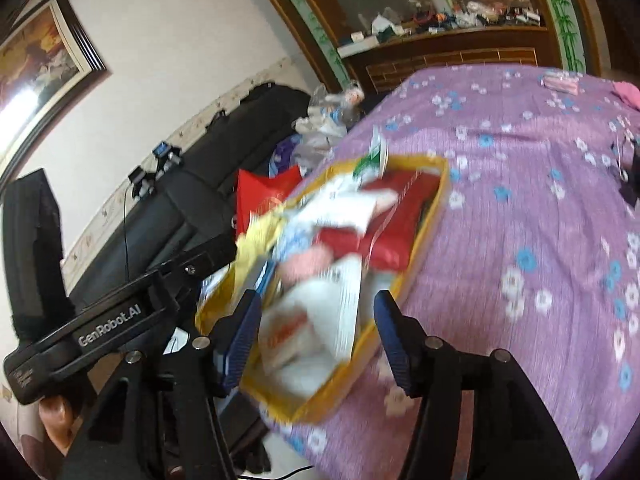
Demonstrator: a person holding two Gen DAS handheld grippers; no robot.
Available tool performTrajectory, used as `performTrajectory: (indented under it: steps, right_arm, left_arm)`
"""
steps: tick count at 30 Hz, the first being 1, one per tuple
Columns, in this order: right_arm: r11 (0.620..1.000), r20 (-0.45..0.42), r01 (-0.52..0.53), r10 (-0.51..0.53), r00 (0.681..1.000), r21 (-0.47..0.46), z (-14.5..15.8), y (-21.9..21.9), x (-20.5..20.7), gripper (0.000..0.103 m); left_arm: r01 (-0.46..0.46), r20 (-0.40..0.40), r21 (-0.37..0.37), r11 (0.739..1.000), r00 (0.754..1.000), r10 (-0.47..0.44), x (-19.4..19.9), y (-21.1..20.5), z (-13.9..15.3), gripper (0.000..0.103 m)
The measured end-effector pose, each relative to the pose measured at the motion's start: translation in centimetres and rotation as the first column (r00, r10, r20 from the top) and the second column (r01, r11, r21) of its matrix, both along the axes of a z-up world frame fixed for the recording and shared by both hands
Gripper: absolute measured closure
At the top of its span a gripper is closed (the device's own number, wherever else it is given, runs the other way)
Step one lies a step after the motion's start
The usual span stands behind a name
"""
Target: Organize soft objects
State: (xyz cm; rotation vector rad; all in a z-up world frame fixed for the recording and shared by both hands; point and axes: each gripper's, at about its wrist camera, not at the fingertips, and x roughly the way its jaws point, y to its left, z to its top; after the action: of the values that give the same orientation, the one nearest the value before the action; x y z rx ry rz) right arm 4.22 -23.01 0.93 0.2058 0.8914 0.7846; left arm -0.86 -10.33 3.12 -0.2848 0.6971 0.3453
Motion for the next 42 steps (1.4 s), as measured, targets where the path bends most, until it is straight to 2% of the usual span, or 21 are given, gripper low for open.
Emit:
performTrajectory:
  steps: [3, 9, 13, 16, 20, 27, 36, 42]
  right_arm:
    - [1.000, -0.039, 0.020, -0.020, 0.999, -0.007, -0.5, -0.6, -0.7, 0.043]
    - [0.998, -0.003, 0.046, -0.046, 0.999, -0.043, -0.2, -0.8, -2.3, 0.037]
    - [0.996, 0.020, 0.049, -0.047, 0.999, -0.072, -0.2, -0.5, -2.7, 0.037]
    - [0.992, 0.042, 0.053, -0.049, 0.998, -0.114, -0.2, 0.1, -2.9, 0.037]
    - [0.987, 0.057, 0.069, -0.061, 0.996, -0.146, -0.6, 0.5, -3.0, 0.037]
    - [0.985, 0.050, 0.099, -0.092, 0.994, -0.144, -0.6, 0.1, -2.8, 0.037]
    - [0.983, 0.038, 0.111, -0.107, 0.994, -0.144, -0.7, 0.0, -2.7, 0.037]
    - [0.983, 0.035, 0.111, -0.107, 0.994, -0.145, -0.6, 0.1, -2.9, 0.037]
  left_arm:
    - [-0.028, -0.023, 0.093, 0.995, 0.999, 0.031, -0.9, -1.1, 0.0, 0.027]
    - [-0.043, -0.043, 0.189, 0.981, 0.998, 0.052, -2.0, -2.4, -0.1, 0.027]
    - [-0.051, -0.040, 0.158, 0.986, 0.998, 0.058, -2.6, -2.0, -0.3, 0.027]
    - [-0.070, -0.052, 0.189, 0.980, 0.995, 0.082, -2.7, -2.0, -0.4, 0.027]
    - [-0.084, -0.065, 0.188, 0.979, 0.993, 0.097, -2.7, -1.7, -0.7, 0.027]
    - [-0.108, -0.063, 0.217, 0.970, 0.990, 0.124, -2.9, -1.5, -1.1, 0.027]
    - [-0.092, -0.068, 0.259, 0.961, 0.991, 0.113, -2.9, -2.2, -1.0, 0.027]
    - [-0.082, -0.076, 0.252, 0.964, 0.992, 0.104, -2.9, -2.2, -1.1, 0.027]
